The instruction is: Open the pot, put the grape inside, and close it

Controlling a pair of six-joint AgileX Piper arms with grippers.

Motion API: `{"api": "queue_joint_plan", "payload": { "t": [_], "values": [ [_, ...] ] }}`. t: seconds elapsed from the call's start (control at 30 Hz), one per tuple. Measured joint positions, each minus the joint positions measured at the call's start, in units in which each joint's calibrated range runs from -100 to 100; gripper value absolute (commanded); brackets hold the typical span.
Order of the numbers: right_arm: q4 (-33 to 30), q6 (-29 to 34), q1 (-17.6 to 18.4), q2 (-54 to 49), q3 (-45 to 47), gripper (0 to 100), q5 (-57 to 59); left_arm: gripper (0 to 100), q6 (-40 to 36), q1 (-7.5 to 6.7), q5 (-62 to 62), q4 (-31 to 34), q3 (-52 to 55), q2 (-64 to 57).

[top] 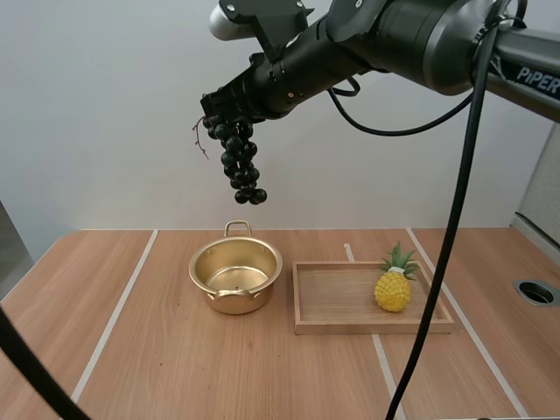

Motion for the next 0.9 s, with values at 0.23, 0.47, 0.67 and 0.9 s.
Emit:
{"api": "queue_joint_plan", "payload": {
  "t": [0.23,0.47,0.67,0.9],
  "values": [
    [-0.1,0.5,0.0,3.9,-0.1,0,-1.2,0,0.0,0.00,0.0,0.0,0.0,0.0],
    [-0.1,0.5,0.0,9.6,-0.1,0,0.1,0,0.0,0.00,0.0,0.0,0.0,0.0],
    [-2.0,0.5,0.0,14.7,-0.1,0,0.6,0,0.0,0.00,0.0,0.0,0.0,0.0],
    [-3.3,0.5,0.0,19.5,-0.1,0,1.3,0,0.0,0.00,0.0,0.0,0.0,0.0]
  ]
}}
